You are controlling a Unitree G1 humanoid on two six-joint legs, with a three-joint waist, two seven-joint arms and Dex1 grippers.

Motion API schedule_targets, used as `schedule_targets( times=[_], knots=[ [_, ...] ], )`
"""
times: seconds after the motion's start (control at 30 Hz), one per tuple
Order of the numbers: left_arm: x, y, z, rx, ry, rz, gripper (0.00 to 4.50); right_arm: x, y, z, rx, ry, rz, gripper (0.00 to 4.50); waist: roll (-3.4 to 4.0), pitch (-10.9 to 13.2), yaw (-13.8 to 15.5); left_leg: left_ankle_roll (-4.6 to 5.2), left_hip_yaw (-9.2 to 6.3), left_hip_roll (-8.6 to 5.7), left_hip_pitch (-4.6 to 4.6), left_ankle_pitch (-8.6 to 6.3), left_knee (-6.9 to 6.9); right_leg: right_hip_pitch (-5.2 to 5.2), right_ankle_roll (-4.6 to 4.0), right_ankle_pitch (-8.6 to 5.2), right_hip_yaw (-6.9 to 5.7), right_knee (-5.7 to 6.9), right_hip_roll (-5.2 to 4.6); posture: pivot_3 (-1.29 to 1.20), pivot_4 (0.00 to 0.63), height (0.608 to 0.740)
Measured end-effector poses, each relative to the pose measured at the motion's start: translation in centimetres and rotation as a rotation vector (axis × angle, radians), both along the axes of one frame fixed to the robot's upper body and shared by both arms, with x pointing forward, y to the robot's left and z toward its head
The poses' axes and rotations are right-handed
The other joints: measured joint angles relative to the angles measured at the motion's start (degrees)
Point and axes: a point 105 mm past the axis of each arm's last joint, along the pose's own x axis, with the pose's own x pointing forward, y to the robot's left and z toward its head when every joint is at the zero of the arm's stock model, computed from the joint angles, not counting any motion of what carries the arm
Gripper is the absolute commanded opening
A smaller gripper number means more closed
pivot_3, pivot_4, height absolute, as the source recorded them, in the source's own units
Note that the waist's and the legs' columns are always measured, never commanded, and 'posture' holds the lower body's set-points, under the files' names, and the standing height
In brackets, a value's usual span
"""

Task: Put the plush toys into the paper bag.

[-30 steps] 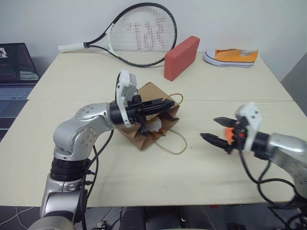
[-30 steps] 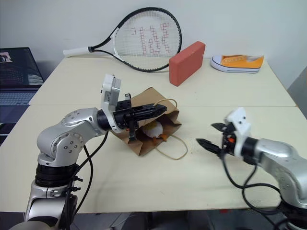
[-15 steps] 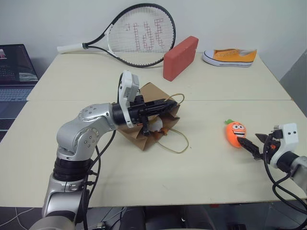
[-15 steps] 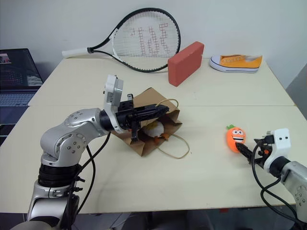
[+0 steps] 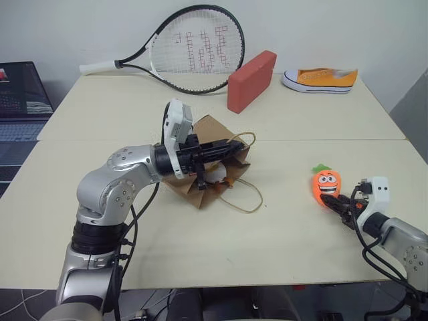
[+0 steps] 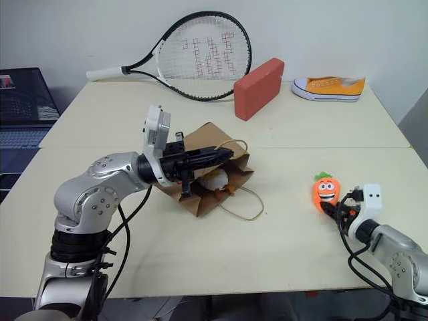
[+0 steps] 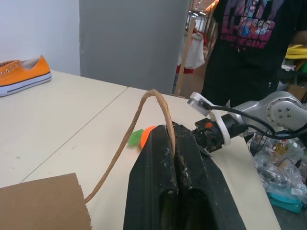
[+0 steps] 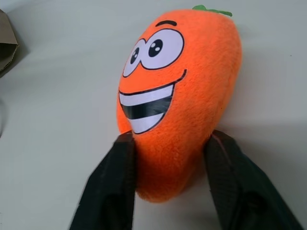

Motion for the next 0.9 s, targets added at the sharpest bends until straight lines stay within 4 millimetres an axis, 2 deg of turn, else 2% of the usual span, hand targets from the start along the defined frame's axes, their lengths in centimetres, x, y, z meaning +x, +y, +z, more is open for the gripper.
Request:
schedule_targets(
  times=[0.1,0.2,0.3,0.4,0.57,0.67,0.9],
  knots=[
    [0.1,0.3,0.1,0.001,-0.005,0.008,0.0,0.1,0.2,0.3,-0.028,-0.01,0.025,0.01,0.0,0.0,0.0,0.0,0.0,0.0,0.0,0.0,0.0,0.0,0.0,0.0,0.0,0.0,0.0,0.0,0.15,0.74],
    [0.1,0.6,0.3,-0.001,-0.011,0.016,0.0,0.1,1.1,1.1,-0.071,-0.029,0.1,0.01,0.02,0.0,-0.1,0.0,0.01,0.0,0.0,0.0,-0.01,-0.02,0.0,0.0,0.01,0.02,0.0,0.0,0.15,0.74],
    [0.0,0.6,0.4,0.001,-0.016,0.009,0.0,0.2,3.7,3.4,-0.106,-0.105,0.254,0.01,0.02,0.0,-0.2,0.0,0.0,0.02,0.04,0.0,-0.03,-0.01,0.0,0.0,-0.02,0.03,0.02,0.0,0.15,0.74],
    [0.0,0.6,0.5,-0.003,-0.024,0.001,0.0,-0.2,6.8,4.8,-0.09,-0.146,0.41,0.01,0.01,0.0,-0.1,0.0,-0.03,0.02,0.03,0.0,-0.03,0.0,0.0,0.0,-0.03,0.02,0.03,0.0,0.15,0.74],
    [0.4,0.7,0.9,-0.012,-0.026,0.003,0.0,-1.9,12.0,5.8,-0.03,-0.122,0.669,0.01,0.01,0.0,0.0,0.0,-0.04,0.02,-0.02,0.0,-0.01,-0.01,0.01,0.01,-0.02,0.0,0.03,0.0,0.15,0.74],
    [0.5,0.5,1.2,-0.017,-0.034,-0.003,0.0,-2.2,14.0,5.9,0.007,-0.11,0.743,0.01,0.01,0.0,0.0,0.0,-0.05,0.02,-0.02,0.0,-0.02,-0.01,0.01,0.01,-0.03,0.0,0.03,0.0,0.15,0.74],
    [0.2,0.0,0.9,-0.008,-0.027,-0.037,0.0,-0.1,18.1,5.1,0.065,-0.09,0.769,0.01,0.0,0.0,-0.1,0.0,-0.06,0.03,-0.01,0.0,-0.04,-0.04,0.03,0.02,-0.03,0.04,0.05,0.0,0.15,0.74]
  ],
)
